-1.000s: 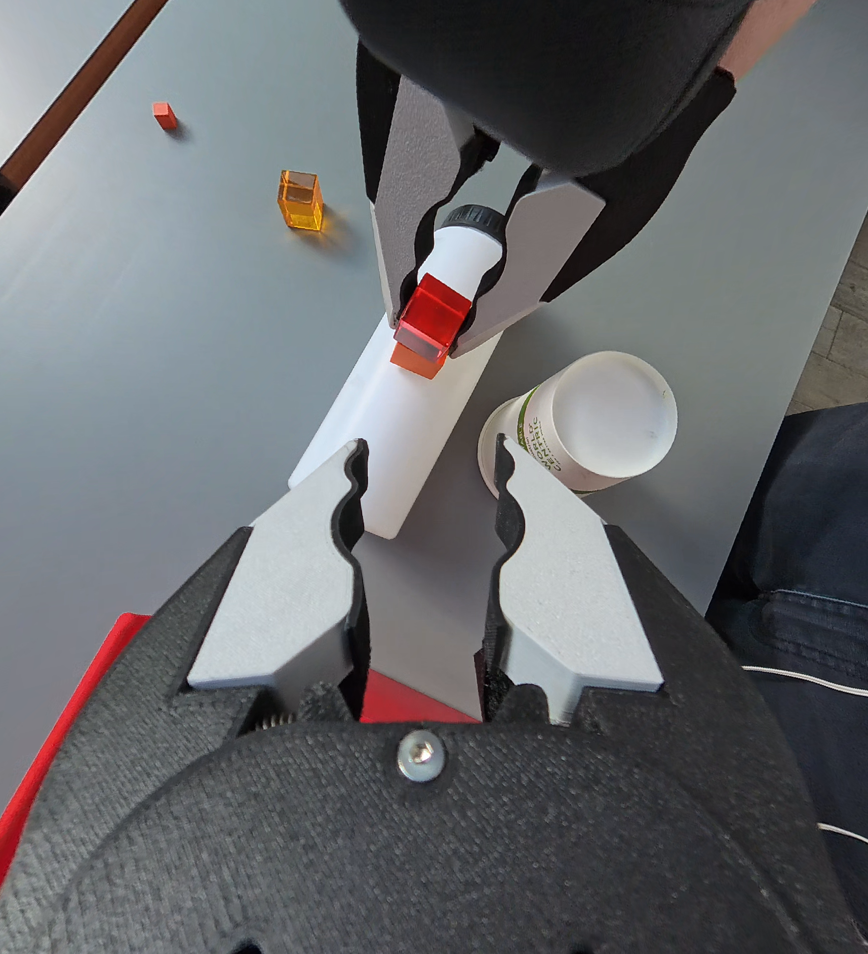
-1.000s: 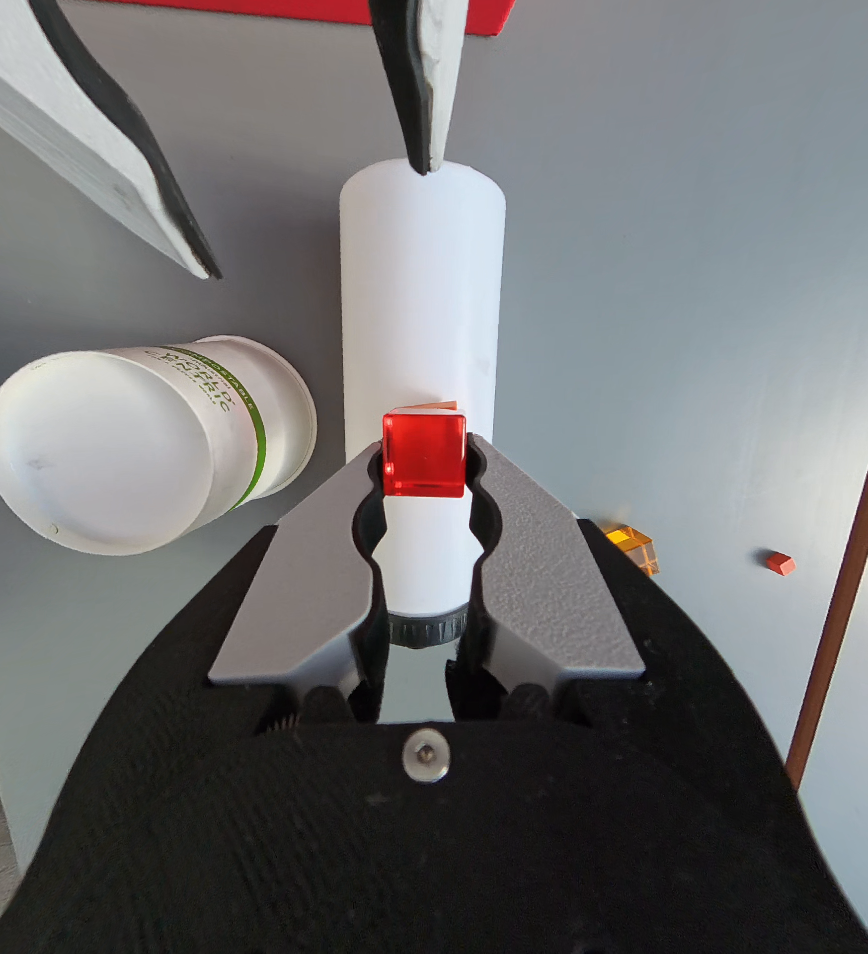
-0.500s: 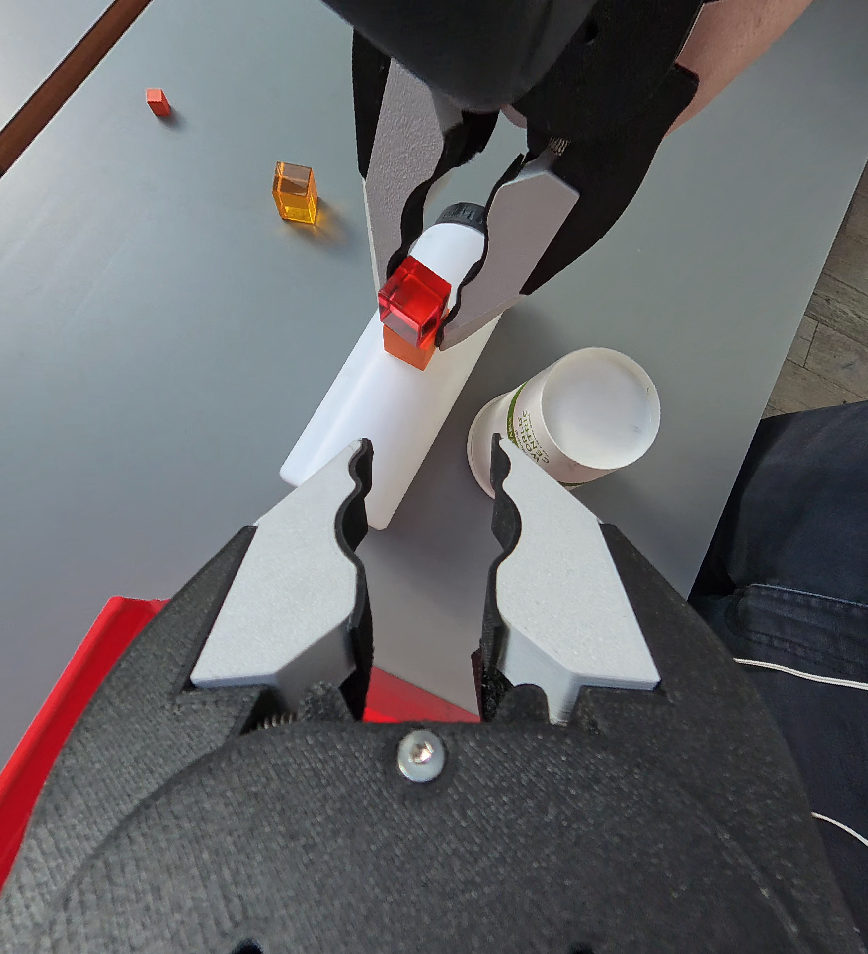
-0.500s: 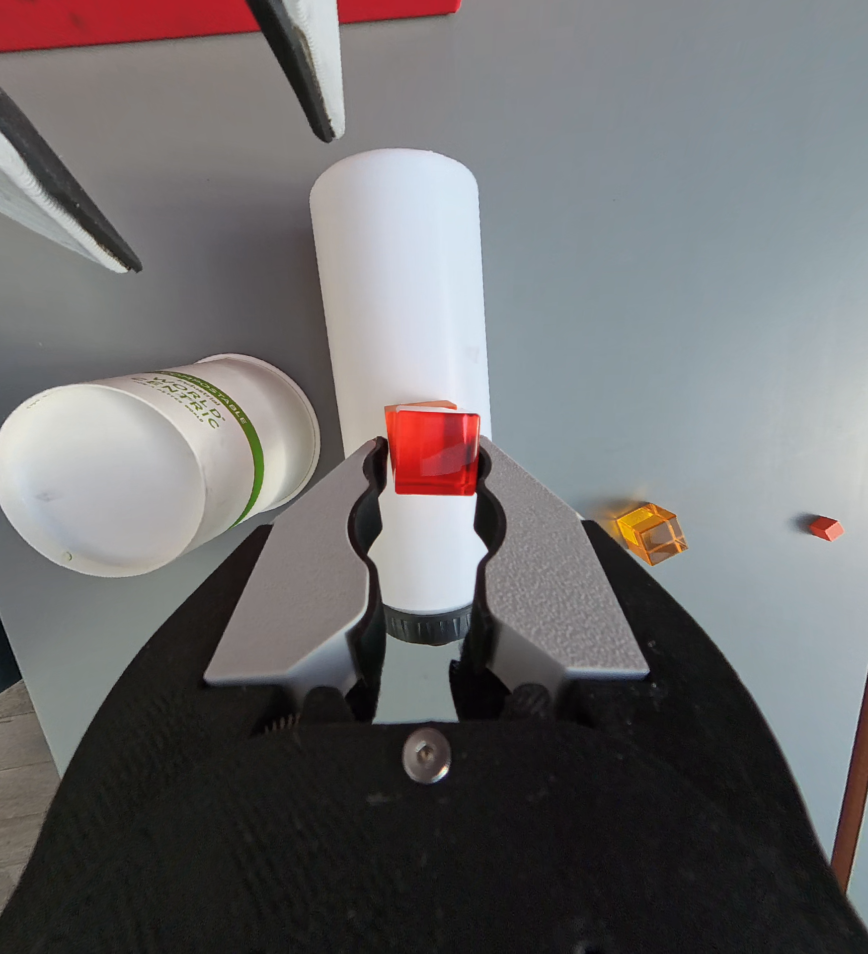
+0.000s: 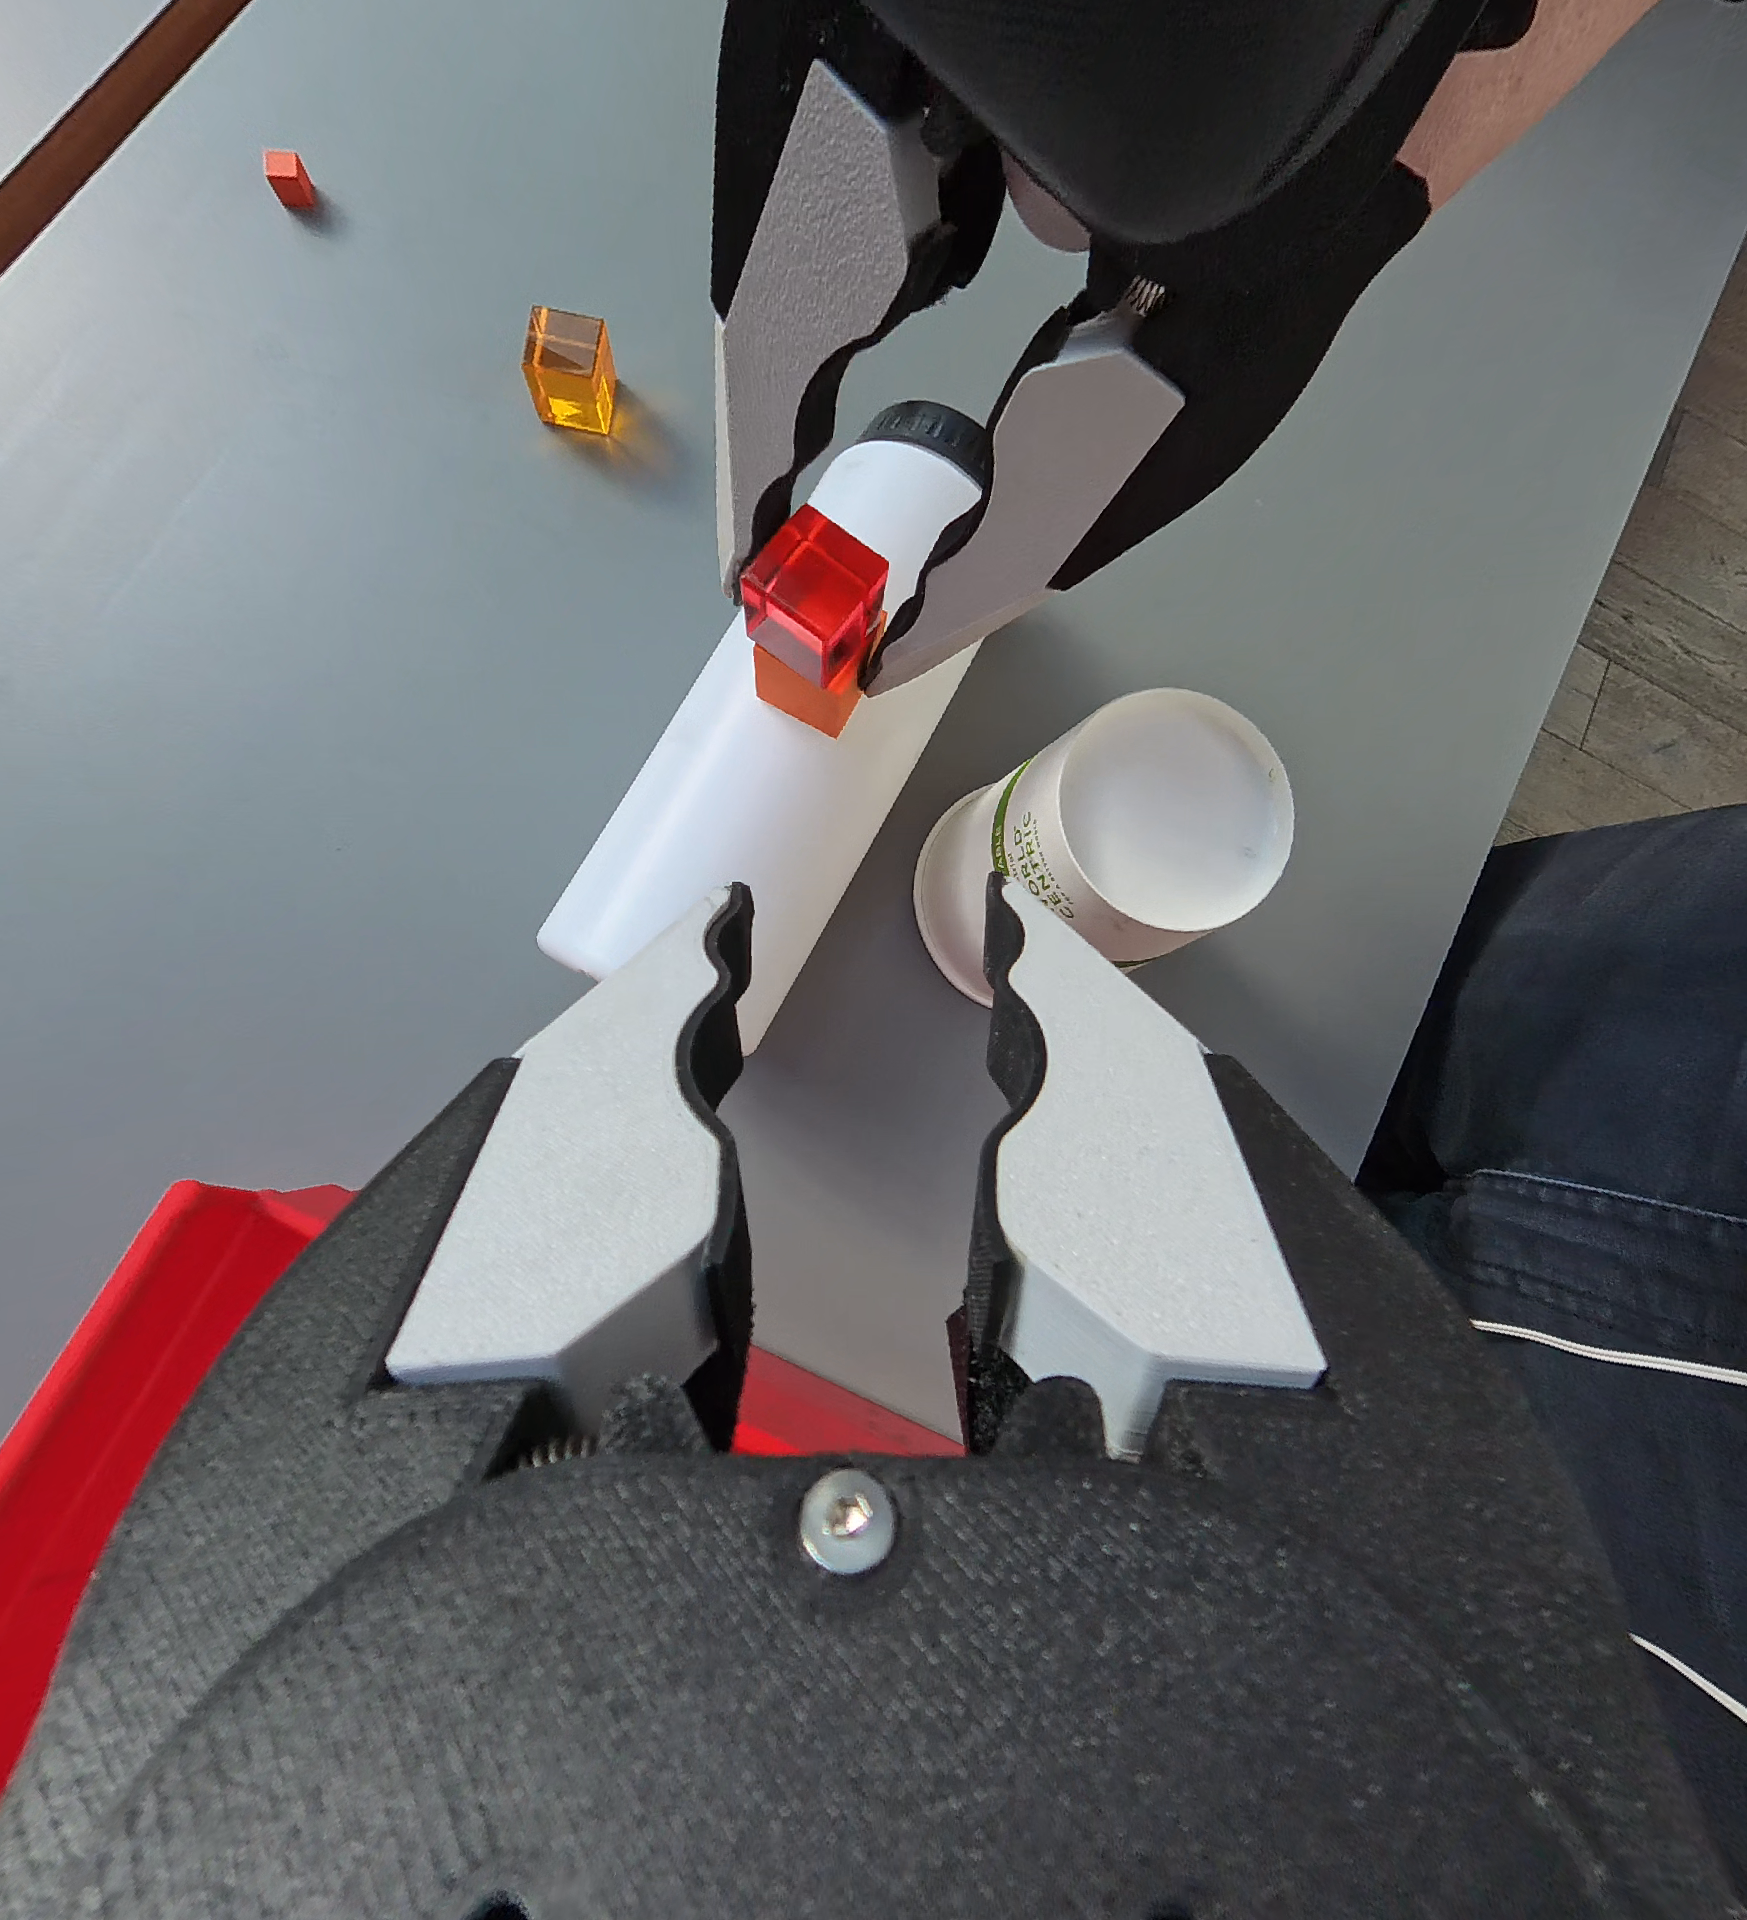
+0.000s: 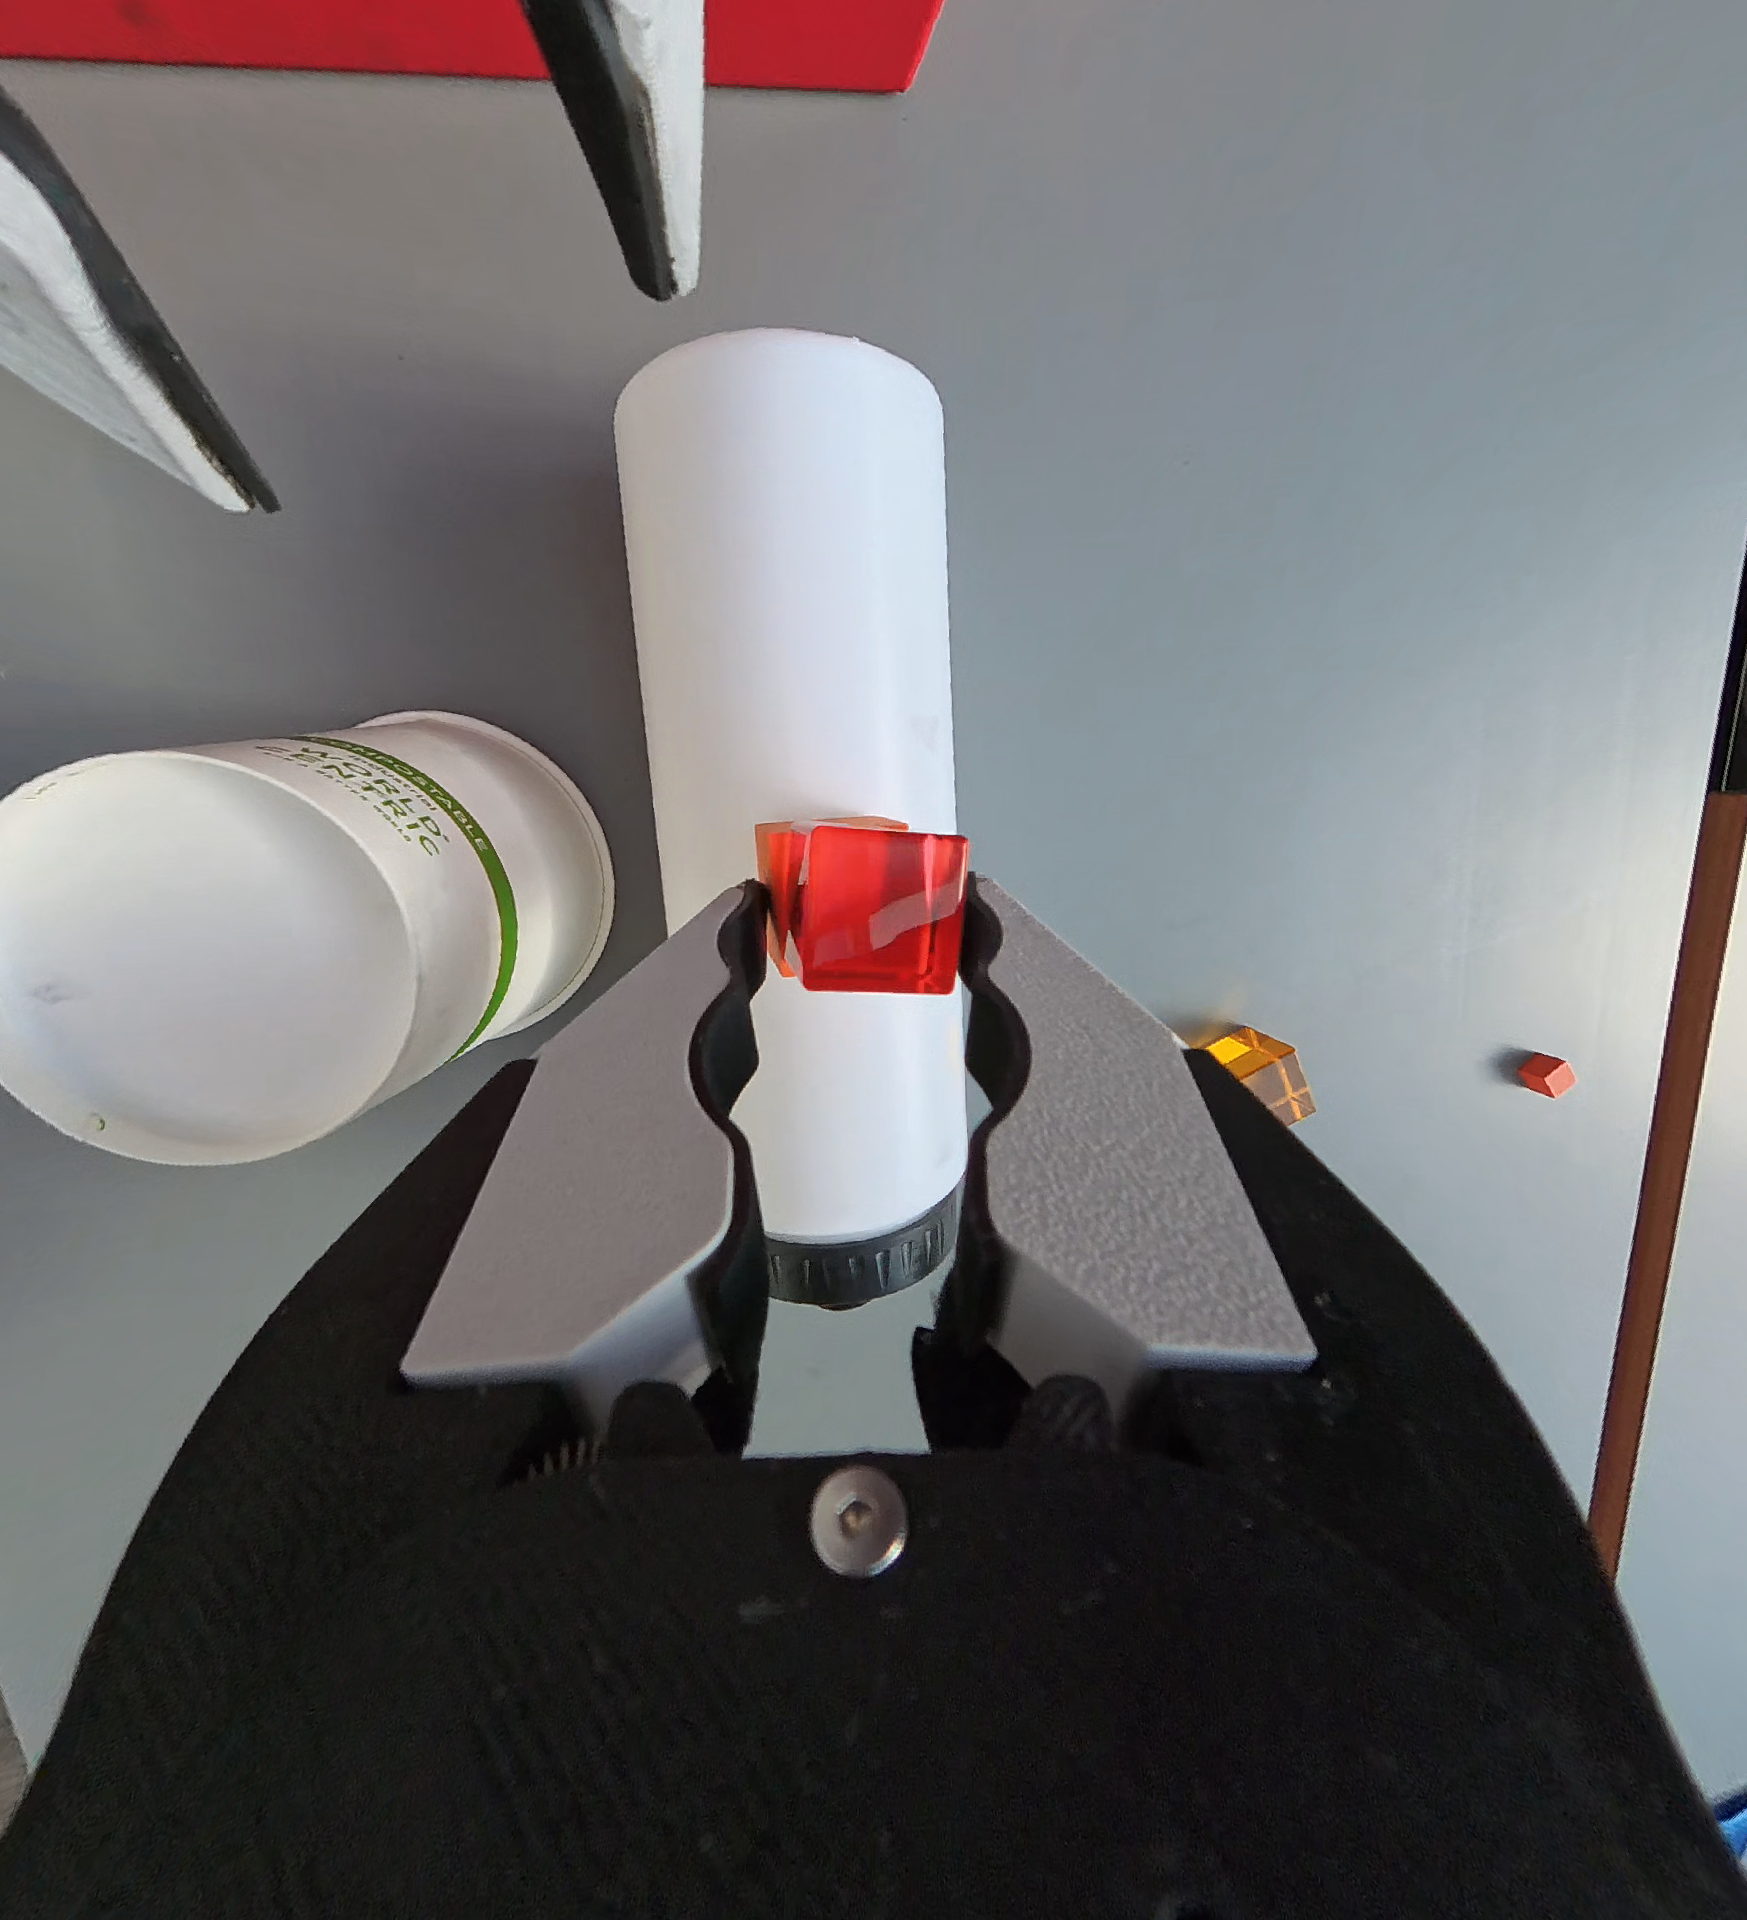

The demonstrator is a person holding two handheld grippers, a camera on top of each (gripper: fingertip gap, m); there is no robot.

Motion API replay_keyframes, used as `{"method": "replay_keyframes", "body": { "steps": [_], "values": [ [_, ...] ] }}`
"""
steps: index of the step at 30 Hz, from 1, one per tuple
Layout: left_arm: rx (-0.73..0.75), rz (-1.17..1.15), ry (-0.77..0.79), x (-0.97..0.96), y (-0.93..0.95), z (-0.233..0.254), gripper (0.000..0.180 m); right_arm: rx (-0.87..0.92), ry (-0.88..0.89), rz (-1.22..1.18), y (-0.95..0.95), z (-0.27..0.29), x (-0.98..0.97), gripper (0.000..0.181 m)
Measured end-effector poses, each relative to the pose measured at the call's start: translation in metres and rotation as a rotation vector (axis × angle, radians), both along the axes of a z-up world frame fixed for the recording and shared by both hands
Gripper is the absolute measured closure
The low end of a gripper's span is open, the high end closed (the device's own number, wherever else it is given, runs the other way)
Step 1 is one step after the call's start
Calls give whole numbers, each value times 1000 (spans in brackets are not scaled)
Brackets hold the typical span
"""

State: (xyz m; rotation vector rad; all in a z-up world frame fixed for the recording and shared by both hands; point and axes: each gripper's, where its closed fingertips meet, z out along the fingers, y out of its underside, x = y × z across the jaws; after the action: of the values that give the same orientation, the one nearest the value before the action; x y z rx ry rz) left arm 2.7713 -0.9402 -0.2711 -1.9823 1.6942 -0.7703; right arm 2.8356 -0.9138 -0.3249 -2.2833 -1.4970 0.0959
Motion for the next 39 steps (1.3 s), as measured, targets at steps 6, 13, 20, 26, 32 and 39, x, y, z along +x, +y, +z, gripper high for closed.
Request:
{"method": "replay_keyframes", "body": {
  "steps": [6,13,20,26,32,39],
  "values": [
    [-8,4,-8,0,-1,2,137,40,-7,16,0,3,-2,154],
    [-15,11,-11,-1,-1,2,137,9,2,18,-2,3,-2,153],
    [-18,17,-14,-3,-1,3,137,10,-16,25,-2,1,-1,149],
    [-24,19,-11,-4,-2,1,137,9,-22,16,-1,-1,0,141],
    [-27,18,-8,-5,-4,0,138,18,-13,12,-2,0,1,142],
    [-26,17,-8,-4,-5,1,138,30,-22,22,-4,1,2,154]
  ]
}}
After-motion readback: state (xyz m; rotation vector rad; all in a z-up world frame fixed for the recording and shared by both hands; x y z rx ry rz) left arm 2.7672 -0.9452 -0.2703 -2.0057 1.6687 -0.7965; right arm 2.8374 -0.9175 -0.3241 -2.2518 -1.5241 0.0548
